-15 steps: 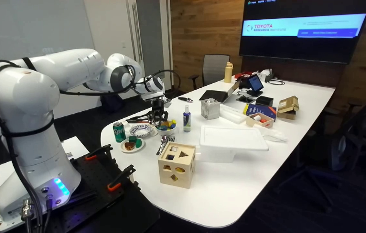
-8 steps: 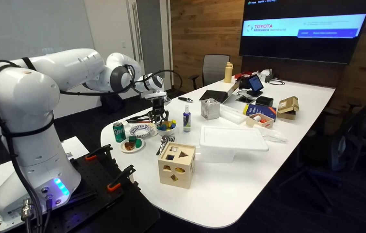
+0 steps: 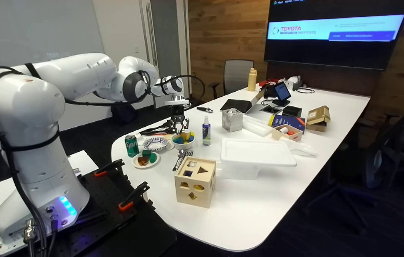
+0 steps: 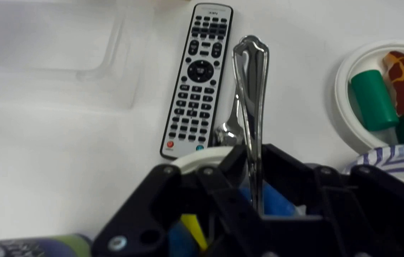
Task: Use the fork to stir the blocks in the white bowl.
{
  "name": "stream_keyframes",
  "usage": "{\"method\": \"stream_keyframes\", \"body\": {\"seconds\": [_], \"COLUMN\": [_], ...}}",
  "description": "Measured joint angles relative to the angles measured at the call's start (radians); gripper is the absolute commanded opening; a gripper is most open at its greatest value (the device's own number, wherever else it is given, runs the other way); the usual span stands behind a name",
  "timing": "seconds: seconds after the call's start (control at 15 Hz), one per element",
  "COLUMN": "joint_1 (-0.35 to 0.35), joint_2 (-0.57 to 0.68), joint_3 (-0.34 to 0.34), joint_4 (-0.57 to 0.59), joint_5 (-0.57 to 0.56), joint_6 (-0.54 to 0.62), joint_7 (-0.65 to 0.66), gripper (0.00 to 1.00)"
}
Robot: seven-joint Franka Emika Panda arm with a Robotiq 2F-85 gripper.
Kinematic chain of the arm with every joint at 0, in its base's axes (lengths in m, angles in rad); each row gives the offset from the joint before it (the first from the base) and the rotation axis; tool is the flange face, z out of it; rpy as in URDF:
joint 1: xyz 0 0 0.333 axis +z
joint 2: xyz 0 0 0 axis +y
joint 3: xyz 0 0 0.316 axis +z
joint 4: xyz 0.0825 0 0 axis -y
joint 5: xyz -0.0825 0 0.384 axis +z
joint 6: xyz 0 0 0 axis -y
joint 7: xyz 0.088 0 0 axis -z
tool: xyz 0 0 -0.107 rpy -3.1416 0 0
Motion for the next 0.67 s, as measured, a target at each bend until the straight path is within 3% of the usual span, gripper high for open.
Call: {"method": "stream_keyframes", "body": {"seconds": [0.27, 0.67], "joint_1": [-0.008, -0.003], "joint_2": [-0.003, 0.004], "joint_3": [-0.014, -0.080], "joint_4": [0.045, 0.013], "joint_5": [0.012, -0.003], "joint_6": [0.004, -0.077], "joint_7": [0.030, 0.189], "gripper": [0.05, 0.05]}}
